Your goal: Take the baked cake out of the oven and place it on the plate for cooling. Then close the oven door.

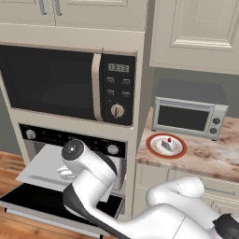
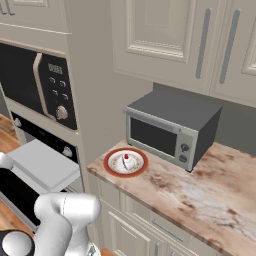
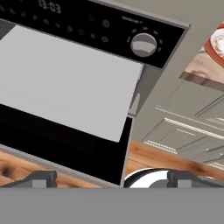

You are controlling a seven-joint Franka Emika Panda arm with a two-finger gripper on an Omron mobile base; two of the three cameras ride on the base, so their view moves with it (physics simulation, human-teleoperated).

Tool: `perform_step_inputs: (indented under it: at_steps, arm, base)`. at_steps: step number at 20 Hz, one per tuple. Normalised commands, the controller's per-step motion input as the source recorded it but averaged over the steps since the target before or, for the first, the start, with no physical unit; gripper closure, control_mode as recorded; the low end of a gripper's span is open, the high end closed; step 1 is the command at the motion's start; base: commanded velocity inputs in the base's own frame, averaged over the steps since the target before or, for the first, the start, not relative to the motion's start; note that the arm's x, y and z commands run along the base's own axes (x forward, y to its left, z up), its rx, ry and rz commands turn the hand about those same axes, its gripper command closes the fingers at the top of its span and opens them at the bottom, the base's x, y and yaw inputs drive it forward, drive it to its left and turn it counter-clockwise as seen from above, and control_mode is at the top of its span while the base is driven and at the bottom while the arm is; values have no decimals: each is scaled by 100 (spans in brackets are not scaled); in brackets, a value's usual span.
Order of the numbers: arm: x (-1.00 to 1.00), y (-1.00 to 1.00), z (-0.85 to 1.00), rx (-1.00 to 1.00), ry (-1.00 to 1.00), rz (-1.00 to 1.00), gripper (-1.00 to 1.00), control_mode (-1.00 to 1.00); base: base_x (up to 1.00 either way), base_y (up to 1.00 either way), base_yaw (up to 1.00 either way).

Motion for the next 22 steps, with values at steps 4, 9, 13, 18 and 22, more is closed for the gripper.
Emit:
perform_step_inputs:
  at_steps: [4, 9, 13, 18, 22]
  arm:
    - [8, 2, 0, 0, -1, 0, -100, -100]
    - [20, 1, 0, 0, 0, 0, -100, -100]
    - [7, 21, -22, 0, 0, 0, -100, -100]
    - [6, 38, -27, 0, 0, 0, -100, -100]
    - [30, 11, -22, 1, 0, 0, -100, -100]
  base:
    - [0, 0, 0]
    - [0, 0, 0]
    - [0, 0, 0]
    - [0, 0, 0]
    - [0, 0, 0]
